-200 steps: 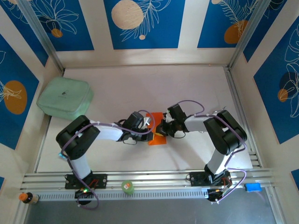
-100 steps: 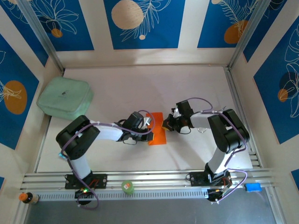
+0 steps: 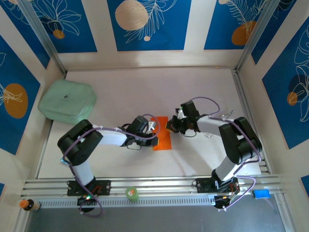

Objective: Fold a paper plane with a square sheet of paper (pick it up from the middle)
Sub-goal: Fold the triangle a second time at the center of the table.

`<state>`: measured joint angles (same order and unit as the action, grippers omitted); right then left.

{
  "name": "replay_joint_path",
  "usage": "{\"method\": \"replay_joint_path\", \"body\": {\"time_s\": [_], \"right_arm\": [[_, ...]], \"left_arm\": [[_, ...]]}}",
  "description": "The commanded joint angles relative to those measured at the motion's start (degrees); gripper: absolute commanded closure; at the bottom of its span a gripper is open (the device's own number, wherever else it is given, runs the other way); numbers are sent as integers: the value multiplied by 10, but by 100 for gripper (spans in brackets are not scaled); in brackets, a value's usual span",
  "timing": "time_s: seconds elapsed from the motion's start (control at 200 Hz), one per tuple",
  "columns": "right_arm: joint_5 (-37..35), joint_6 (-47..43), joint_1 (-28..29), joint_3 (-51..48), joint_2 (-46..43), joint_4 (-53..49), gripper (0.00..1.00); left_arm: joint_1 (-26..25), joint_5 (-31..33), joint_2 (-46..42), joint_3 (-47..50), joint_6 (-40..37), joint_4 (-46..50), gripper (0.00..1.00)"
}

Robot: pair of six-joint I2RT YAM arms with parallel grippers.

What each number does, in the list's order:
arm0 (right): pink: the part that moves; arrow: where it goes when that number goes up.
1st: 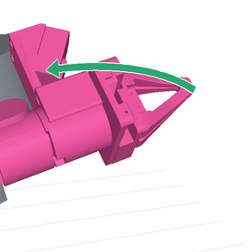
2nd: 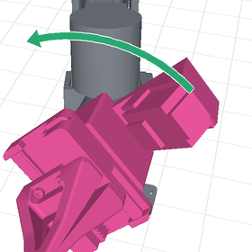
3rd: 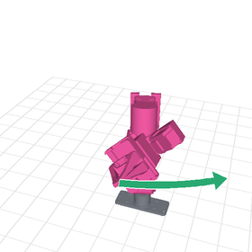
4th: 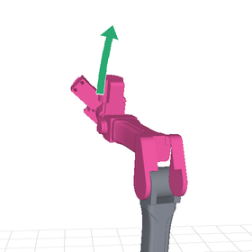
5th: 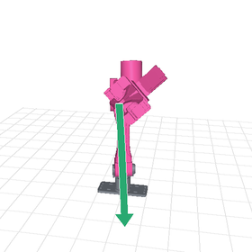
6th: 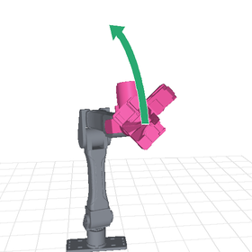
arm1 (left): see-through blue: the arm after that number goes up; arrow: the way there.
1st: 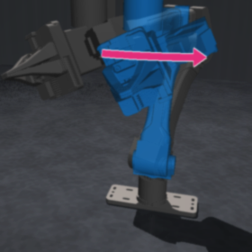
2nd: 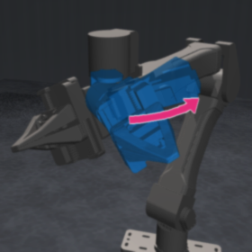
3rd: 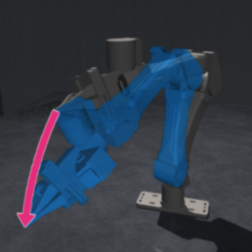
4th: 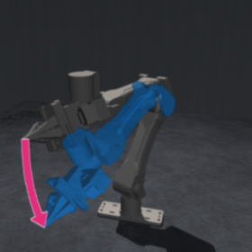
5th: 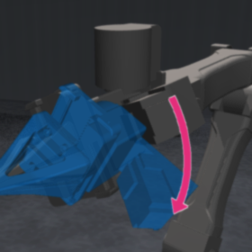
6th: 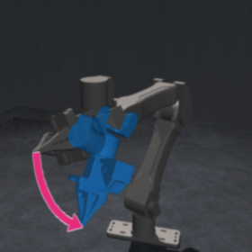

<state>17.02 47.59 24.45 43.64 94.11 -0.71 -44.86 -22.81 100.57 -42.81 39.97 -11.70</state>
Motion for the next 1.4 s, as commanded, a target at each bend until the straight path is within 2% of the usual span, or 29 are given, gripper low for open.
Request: {"method": "replay_joint_path", "body": {"time_s": [0.0,0.225,0.49,0.865,1.02,1.395], "right_arm": [[14,7,16,-3,23,-4,100],[-7,11,11,-31,55,-10,100],[4,22,7,-48,50,7,100],[7,29,7,-50,51,14,100],[6,27,7,-50,54,12,100],[0,23,6,-47,52,4,100]], "left_arm": [[3,32,11,10,-14,89,100],[4,20,-5,-1,-4,85,100],[5,-9,-35,-52,13,89,100],[2,-65,54,-97,43,20,99],[1,-46,69,-83,47,36,99],[-2,-43,33,-32,37,49,97]]}}
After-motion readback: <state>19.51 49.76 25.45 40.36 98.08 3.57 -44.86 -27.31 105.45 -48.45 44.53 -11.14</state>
